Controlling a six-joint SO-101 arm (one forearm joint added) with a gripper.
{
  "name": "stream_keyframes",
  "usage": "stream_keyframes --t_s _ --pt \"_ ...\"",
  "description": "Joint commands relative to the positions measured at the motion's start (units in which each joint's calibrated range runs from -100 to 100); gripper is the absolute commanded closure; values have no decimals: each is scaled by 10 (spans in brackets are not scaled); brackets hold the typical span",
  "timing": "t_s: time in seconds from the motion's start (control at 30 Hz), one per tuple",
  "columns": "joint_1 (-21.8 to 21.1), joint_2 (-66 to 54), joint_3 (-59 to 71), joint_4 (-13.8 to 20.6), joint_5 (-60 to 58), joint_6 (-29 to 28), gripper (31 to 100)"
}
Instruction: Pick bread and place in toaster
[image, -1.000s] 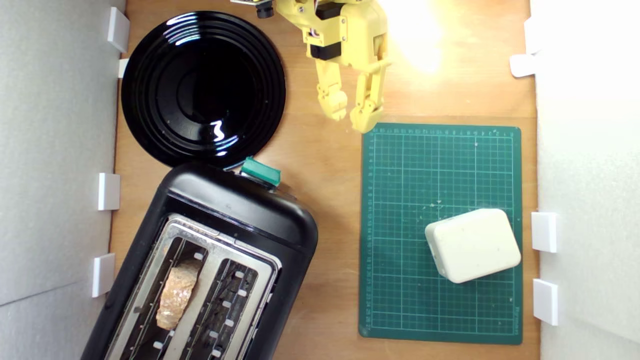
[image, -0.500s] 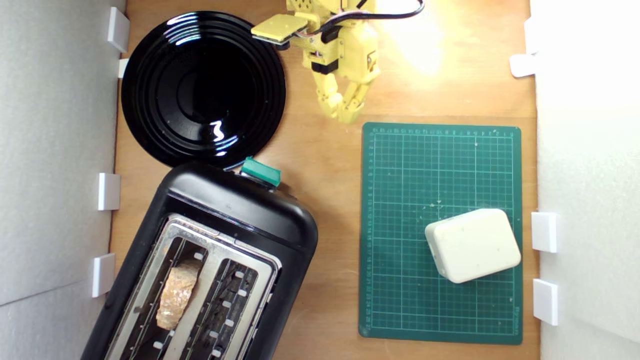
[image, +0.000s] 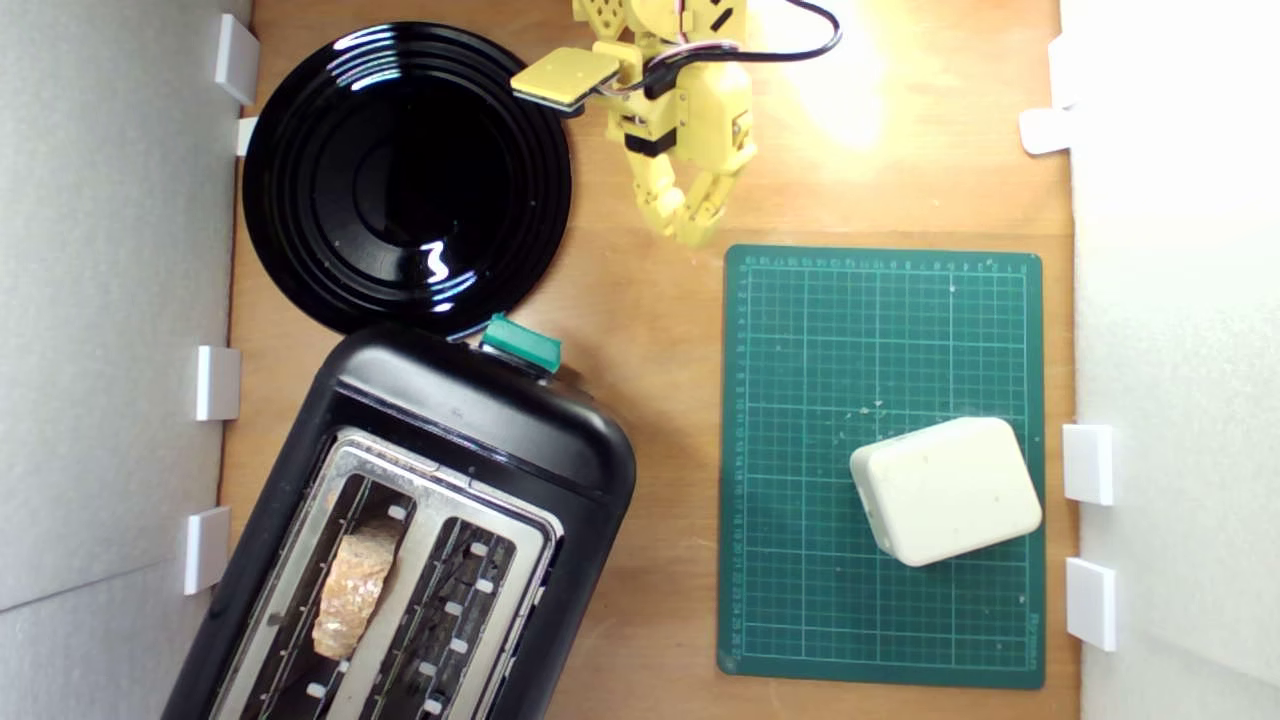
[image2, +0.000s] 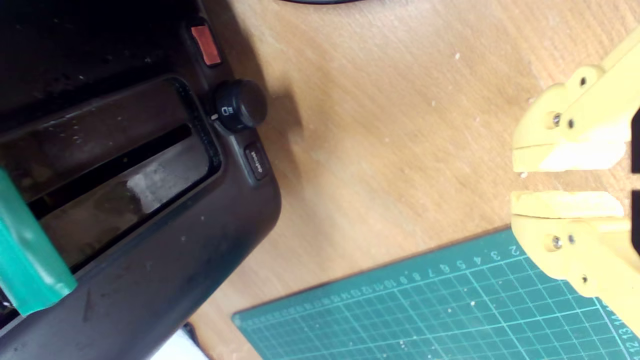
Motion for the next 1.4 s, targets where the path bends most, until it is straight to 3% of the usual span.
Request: stream_keyframes --t_s 0.0,0.47,0.63,1.37 --pt "1 -3 4 4 -11 0 823" --pt "6 -3 6 -4 -10 0 874" --pt "10 -3 6 -20 -10 -2 866" --pt "6 -3 4 -20 -10 -1 871"
